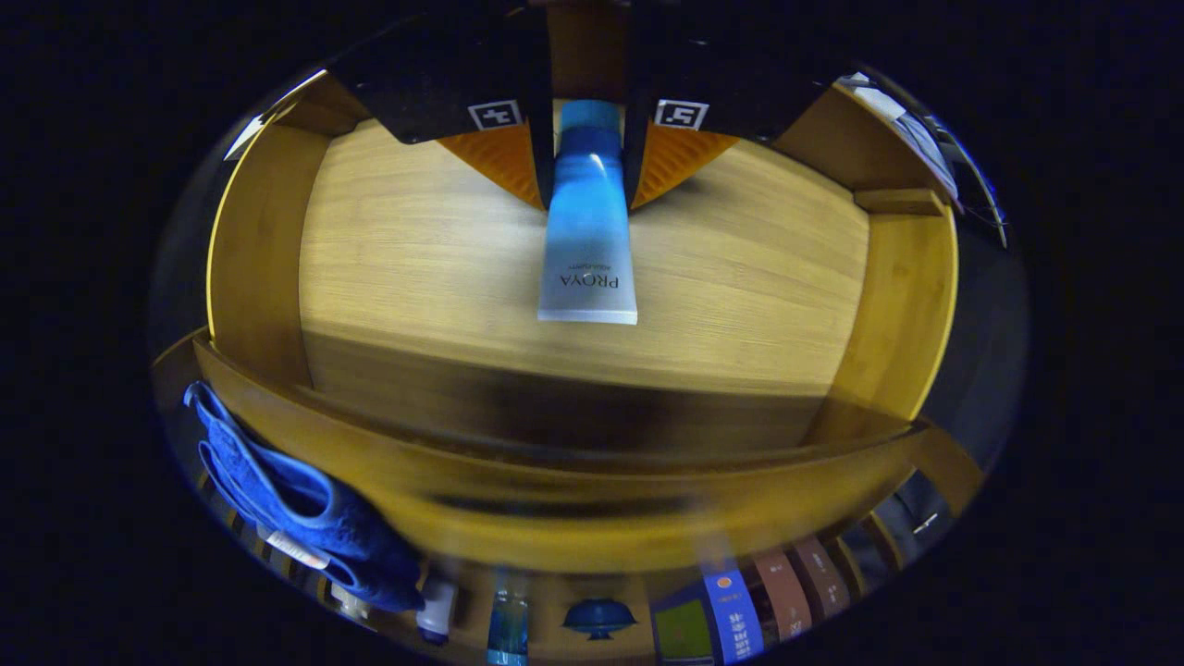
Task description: Pull open the drawer, take out the items inside it, and place them on the countertop above the cabinet.
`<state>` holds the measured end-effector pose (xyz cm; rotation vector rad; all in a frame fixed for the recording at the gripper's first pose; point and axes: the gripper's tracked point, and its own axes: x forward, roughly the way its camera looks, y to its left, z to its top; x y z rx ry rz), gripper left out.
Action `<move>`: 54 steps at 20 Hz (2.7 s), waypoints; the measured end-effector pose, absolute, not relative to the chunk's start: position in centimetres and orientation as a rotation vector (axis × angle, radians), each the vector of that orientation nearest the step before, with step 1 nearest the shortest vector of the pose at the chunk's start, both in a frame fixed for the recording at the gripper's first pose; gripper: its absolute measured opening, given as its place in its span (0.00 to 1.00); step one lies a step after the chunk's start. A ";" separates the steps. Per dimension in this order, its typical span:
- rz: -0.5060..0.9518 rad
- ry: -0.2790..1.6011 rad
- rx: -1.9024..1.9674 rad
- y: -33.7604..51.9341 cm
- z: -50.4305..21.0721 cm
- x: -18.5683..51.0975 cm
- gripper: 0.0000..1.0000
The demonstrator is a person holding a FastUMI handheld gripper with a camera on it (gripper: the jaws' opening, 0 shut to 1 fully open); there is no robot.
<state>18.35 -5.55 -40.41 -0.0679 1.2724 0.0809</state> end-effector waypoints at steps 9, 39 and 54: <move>0.209 1.096 -0.015 -4.8 -30.5 20.1 0.37; -0.008 1.204 -0.041 -6.7 -34.2 39.4 0.75; 0.028 0.681 -0.043 -7.1 -24.2 33.0 1.00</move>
